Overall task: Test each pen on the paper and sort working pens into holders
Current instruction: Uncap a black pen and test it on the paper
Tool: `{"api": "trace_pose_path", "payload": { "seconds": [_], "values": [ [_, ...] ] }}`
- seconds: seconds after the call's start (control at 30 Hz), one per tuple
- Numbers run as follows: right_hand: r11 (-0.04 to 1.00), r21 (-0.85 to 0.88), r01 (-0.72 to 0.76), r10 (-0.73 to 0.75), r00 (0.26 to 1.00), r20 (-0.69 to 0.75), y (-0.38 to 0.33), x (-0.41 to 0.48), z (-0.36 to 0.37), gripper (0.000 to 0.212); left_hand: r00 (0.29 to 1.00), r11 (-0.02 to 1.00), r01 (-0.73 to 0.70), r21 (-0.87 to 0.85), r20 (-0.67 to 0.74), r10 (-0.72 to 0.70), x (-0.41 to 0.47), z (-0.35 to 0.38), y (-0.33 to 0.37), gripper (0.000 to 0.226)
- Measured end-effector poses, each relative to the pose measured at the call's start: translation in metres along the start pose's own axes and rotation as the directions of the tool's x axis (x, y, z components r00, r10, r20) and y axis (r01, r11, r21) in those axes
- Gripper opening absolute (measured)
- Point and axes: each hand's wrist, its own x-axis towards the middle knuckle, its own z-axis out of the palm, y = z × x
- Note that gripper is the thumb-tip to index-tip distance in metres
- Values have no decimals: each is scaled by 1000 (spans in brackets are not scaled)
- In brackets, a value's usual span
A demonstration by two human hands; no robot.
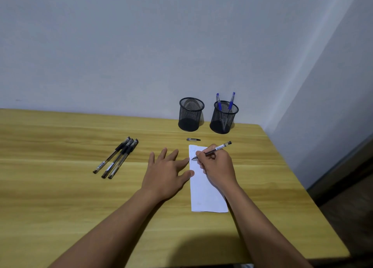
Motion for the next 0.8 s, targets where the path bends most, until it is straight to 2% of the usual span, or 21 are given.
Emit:
{"api": "trace_pose_path", "payload": {
  "seconds": [0.13,0.47,0.8],
  "values": [
    [998,-56,-1,2,1000,15,2,-2,-2,17,1000,1000,-1,-15,-2,1,0,1,0,57],
    [1000,19,-19,19,1000,-7,3,-3,-4,22,1000,1000,4,-30,-1,-4,-1,1,0,56],
    [999,-31,-9,8,999,-44,3,-3,-4,18,1000,1000,9,-28,8,-9,-1,0,0,57]
  ]
}}
